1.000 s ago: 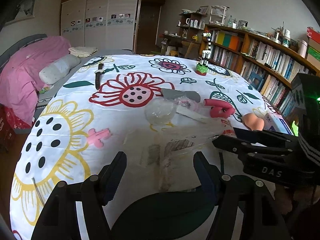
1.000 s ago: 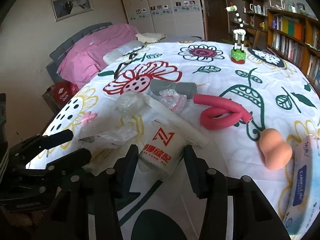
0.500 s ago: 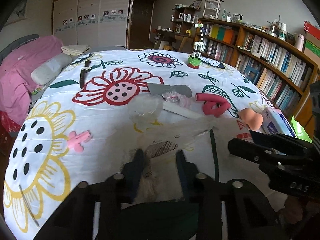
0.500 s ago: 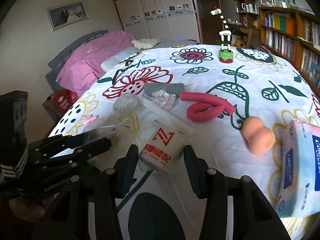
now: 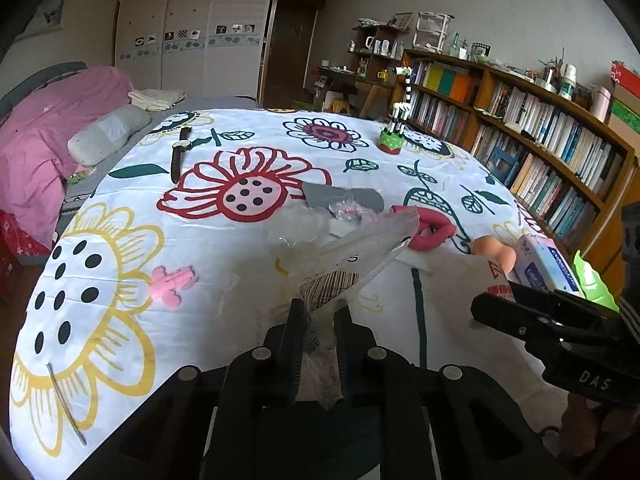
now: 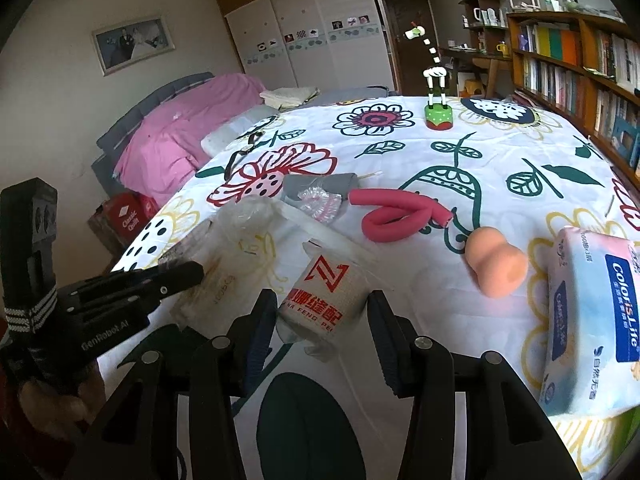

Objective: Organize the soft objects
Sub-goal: 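Carry the packet in the right tool and bag in the left toward the green plate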

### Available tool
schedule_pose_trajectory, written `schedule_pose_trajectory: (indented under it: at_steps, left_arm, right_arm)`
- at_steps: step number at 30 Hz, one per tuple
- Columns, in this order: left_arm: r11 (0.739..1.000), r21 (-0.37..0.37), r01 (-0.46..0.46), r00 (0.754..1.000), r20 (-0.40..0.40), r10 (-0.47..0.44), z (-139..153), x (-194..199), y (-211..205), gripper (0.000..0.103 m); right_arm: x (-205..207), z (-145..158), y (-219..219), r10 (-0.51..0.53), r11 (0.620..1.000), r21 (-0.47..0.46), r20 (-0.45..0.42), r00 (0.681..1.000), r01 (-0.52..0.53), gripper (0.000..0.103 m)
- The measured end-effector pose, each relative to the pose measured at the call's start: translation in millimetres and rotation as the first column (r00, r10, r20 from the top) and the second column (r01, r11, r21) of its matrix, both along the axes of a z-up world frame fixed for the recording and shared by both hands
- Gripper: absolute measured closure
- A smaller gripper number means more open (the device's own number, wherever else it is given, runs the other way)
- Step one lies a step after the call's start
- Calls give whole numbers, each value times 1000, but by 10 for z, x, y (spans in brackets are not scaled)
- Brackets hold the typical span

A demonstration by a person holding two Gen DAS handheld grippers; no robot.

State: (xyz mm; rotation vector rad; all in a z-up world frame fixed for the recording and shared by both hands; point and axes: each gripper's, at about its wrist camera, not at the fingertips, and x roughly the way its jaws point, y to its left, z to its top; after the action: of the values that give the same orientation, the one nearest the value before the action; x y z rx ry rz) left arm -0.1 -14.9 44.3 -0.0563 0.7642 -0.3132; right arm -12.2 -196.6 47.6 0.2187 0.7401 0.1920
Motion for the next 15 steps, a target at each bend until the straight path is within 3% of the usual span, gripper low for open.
schedule_pose_trajectory:
  at_steps: [15]
  left_arm:
    - [999, -37, 25, 999, 31, -24, 214, -127, -69, 88]
  right_arm:
    - [-295, 105, -205, -48, 999, 26, 37, 998, 47, 55]
